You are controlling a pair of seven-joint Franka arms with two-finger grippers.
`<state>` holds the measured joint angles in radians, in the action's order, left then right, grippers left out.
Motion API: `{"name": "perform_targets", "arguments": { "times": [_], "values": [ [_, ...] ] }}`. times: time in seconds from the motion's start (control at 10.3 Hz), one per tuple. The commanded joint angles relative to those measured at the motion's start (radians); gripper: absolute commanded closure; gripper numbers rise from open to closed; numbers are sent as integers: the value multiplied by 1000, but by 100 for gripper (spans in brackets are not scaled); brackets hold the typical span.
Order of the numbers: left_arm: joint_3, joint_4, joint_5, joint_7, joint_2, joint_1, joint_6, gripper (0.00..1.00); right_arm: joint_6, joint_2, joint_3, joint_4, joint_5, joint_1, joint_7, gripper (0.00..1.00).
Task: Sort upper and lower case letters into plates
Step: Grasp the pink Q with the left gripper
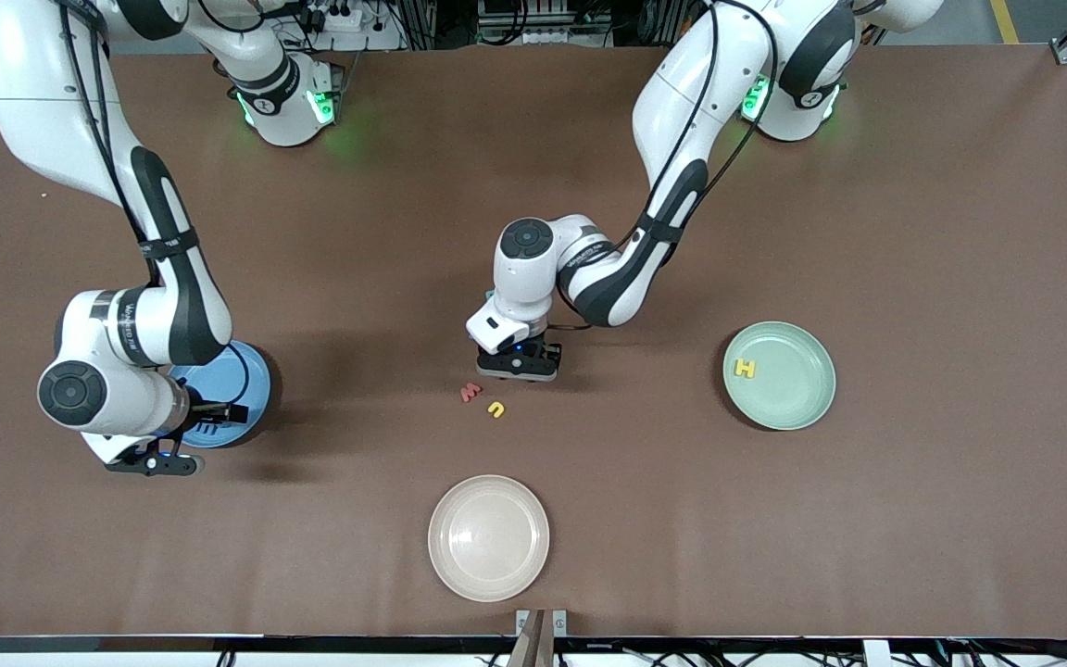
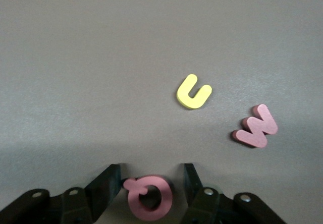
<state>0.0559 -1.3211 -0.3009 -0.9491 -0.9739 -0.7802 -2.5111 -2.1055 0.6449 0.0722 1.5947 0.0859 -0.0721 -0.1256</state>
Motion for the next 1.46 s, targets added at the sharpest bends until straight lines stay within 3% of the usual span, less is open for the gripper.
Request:
{"name": "perform_targets", "arguments": {
  "times": [0.0, 0.97, 1.36],
  "values": [
    [-5, -4, 41, -22, 4, -11, 78, 42, 4, -21, -5, 18, 9, 0, -12, 0],
    [-4, -4, 115, -37, -3, -25, 83, 57, 5, -16, -12, -22, 3, -55, -84, 0],
    [-4, -4, 117, -34, -3, -24, 87, 90, -8, 5, -15, -62, -5, -119, -121, 0]
  ]
}}
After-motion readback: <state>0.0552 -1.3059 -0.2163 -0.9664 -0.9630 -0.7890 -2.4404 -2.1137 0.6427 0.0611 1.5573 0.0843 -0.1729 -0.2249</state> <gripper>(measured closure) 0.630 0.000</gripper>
